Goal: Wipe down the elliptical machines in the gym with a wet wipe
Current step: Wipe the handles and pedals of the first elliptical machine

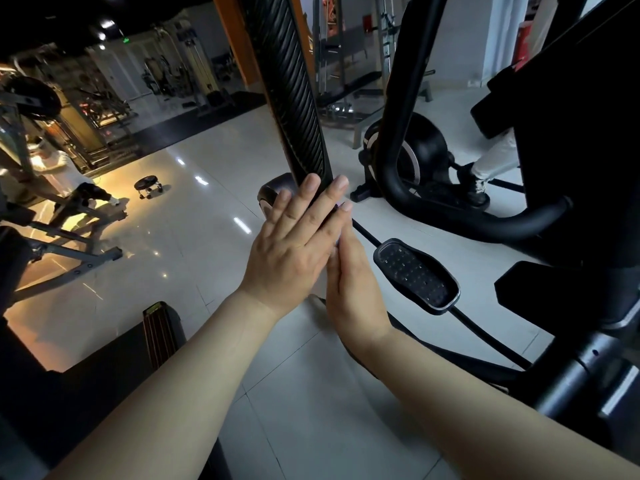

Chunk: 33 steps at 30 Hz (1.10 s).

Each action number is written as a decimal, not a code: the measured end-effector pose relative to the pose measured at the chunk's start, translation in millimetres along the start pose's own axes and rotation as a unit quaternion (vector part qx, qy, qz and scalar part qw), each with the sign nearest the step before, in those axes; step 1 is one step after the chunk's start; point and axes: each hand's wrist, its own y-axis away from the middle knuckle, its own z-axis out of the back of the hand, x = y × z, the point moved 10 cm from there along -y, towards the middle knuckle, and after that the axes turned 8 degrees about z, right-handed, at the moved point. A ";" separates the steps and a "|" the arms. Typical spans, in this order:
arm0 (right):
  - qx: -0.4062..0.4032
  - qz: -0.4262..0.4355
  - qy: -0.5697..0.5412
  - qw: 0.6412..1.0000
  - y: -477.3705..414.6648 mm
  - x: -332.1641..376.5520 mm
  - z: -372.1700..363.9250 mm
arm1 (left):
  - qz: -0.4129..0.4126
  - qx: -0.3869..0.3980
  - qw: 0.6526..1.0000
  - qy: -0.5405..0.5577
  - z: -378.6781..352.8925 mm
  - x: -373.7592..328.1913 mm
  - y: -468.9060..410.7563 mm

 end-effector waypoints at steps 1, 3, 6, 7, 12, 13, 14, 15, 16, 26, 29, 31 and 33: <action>-0.007 0.016 -0.009 1.000 -3.0 4.0 -0.2 | 0.005 -0.001 1.000 -0.002 -0.6 -0.7 2.1; -0.008 0.026 -0.010 1.000 4.6 -6.6 -0.9 | -0.002 0.004 1.000 -0.004 -3.6 -4.6 7.6; 0.049 -0.046 0.055 0.996 44.7 -63.2 -3.3 | -0.042 0.040 0.998 -0.012 -16.1 -14.1 26.1; 0.080 -0.065 0.091 0.990 58.4 -81.2 -4.1 | -0.053 0.055 0.997 -0.016 -20.3 -17.1 33.5; 0.099 -0.082 0.122 0.984 57.4 -82.0 -5.9 | -0.038 0.068 0.997 -0.024 -29.3 -25.8 49.8; 0.085 -0.071 0.113 0.987 51.3 -72.8 -6.3 | -0.029 0.068 0.997 -0.026 -30.4 -27.1 50.4; 0.079 -0.061 0.113 0.989 49.1 -68.3 -6.8 | -0.023 0.066 0.997 -0.034 -31.3 -28.6 51.0; 0.083 -0.057 0.118 0.988 51.4 -69.3 -7.2 | -0.021 0.064 0.997 -0.043 -32.1 -30.4 52.0; 0.095 -0.067 0.130 0.985 59.1 -77.1 -6.4 | -0.021 0.063 0.997 -0.049 -33.1 -31.9 53.6; 0.196 -0.148 0.265 0.932 99.9 -122.6 11.9 | -0.074 0.161 0.981 -0.079 -75.7 -62.0 110.7; 0.204 -0.128 0.289 0.926 113.0 -125.9 10.8 | -0.050 0.169 0.982 -0.069 -82.1 -65.9 119.0; 0.217 -0.158 0.345 0.899 130.4 -147.2 35.7 | -0.039 0.170 0.983 -0.061 -84.4 -67.0 120.0; 0.219 -0.178 0.432 0.857 143.2 -161.8 67.6 | -0.027 0.175 0.983 -0.056 -86.1 -67.8 121.2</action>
